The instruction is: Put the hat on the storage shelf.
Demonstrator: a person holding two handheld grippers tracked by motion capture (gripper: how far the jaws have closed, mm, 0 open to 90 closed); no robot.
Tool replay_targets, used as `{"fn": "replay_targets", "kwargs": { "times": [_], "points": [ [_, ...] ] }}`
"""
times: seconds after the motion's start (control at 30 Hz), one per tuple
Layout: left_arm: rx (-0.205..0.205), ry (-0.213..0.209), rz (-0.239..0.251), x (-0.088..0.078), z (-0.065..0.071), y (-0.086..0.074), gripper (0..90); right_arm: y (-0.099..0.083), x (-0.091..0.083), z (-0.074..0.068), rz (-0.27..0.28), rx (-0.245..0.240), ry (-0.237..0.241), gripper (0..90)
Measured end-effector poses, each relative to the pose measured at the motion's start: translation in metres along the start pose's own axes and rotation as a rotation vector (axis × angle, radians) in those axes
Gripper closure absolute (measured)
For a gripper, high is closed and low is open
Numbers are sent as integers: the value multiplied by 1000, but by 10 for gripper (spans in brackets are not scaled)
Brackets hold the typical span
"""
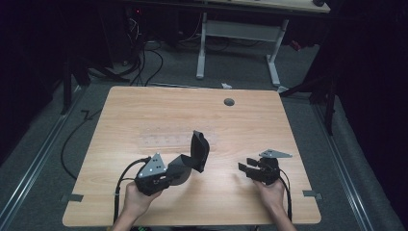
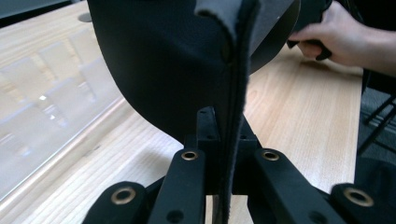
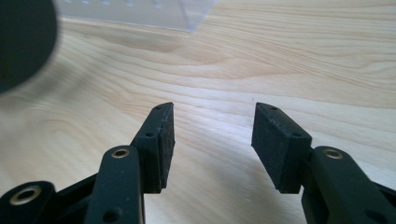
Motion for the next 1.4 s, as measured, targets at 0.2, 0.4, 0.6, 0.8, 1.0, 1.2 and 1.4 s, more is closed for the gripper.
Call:
{"fn": "replay_targets", "kwargs": {
  "times": [0.2,0.4,0.6,0.8,1.0,1.2,1.4],
  "points": [
    [-21,27,48,-6,-10,15,867,-5,7,15,-16,-71,-109,472],
    [-32,49,91,-11,-17,27,867,-10,12,21,-30,-133,-164,458],
    [-37,65,122,-15,-21,35,867,-11,13,20,-38,-168,-180,442],
    [-53,79,155,-19,-26,45,867,-10,14,21,-38,-167,-184,434],
    [-52,90,183,-25,-27,58,867,-10,14,21,-37,-168,-184,433],
    [-54,102,210,-30,-30,69,868,-10,14,21,-37,-168,-185,432],
    [-53,111,232,-31,-34,78,867,-10,14,21,-38,-168,-185,432]
  ]
}}
Point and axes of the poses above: each handheld gripper's, and its own axes: x roughly forward along the jaws, y roughly out of its top, z roughly to its right, the point moved 10 cm from there along x, roughly forward along the jaws, and after that the axes turned 12 degrees about z, right-handed, at the moved point
